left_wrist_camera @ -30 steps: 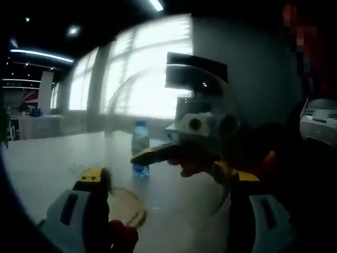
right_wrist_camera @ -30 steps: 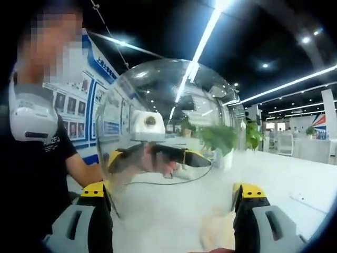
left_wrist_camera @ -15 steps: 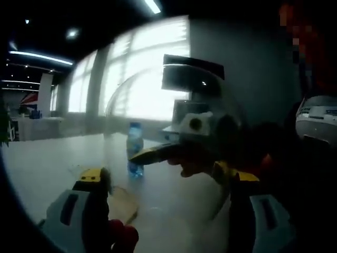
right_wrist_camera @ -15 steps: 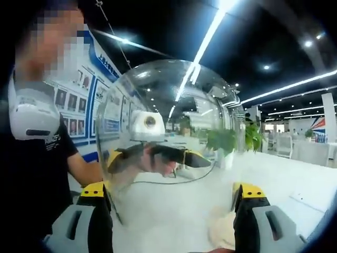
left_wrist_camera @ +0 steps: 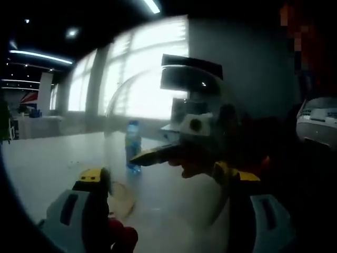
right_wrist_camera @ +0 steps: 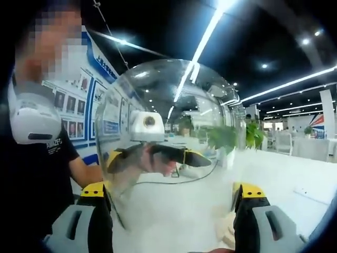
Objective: Open the cover put in the Mizone put the cover back on
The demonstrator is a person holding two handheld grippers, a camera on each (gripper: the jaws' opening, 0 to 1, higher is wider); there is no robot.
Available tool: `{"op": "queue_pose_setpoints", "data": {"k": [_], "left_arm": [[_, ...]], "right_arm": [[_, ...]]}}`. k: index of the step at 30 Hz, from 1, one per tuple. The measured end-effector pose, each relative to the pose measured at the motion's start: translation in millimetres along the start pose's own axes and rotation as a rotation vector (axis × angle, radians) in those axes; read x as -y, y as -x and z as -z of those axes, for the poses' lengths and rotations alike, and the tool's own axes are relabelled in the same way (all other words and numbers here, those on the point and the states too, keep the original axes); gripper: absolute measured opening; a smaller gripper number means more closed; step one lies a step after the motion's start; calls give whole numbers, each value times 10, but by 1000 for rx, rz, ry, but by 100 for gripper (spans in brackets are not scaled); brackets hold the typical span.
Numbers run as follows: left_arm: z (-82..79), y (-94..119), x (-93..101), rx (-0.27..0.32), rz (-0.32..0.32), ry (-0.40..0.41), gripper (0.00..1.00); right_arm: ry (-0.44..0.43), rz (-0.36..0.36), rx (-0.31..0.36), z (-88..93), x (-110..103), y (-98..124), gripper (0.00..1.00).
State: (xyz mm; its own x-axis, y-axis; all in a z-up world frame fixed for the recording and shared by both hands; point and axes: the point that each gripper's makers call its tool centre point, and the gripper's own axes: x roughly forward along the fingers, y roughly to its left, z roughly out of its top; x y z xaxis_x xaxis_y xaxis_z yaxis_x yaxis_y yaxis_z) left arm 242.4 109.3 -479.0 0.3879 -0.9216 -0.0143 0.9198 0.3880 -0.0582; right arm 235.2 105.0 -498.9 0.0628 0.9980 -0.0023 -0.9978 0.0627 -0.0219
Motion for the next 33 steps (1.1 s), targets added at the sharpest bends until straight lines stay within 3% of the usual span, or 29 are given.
{"op": "queue_pose_setpoints", "data": {"k": [5,11,20,27,33], "left_arm": [[88,-25,-12,-13,-1,23,83],[122,-28,-55,21,-6,64,83],[112,-84,-83,32,8,48,83],[61,-5,-66,55,7,-21,78],[89,115,-87,73,-18,-2,75]], "right_arm": [[-26,1,-26,86,13,21,90],[-41,5,-7,95,37,34,90],[-41,22,15,70,77,96,90],[-43,51,44,41,62,113,90],[-41,86,29,44,6,140,90]]}}
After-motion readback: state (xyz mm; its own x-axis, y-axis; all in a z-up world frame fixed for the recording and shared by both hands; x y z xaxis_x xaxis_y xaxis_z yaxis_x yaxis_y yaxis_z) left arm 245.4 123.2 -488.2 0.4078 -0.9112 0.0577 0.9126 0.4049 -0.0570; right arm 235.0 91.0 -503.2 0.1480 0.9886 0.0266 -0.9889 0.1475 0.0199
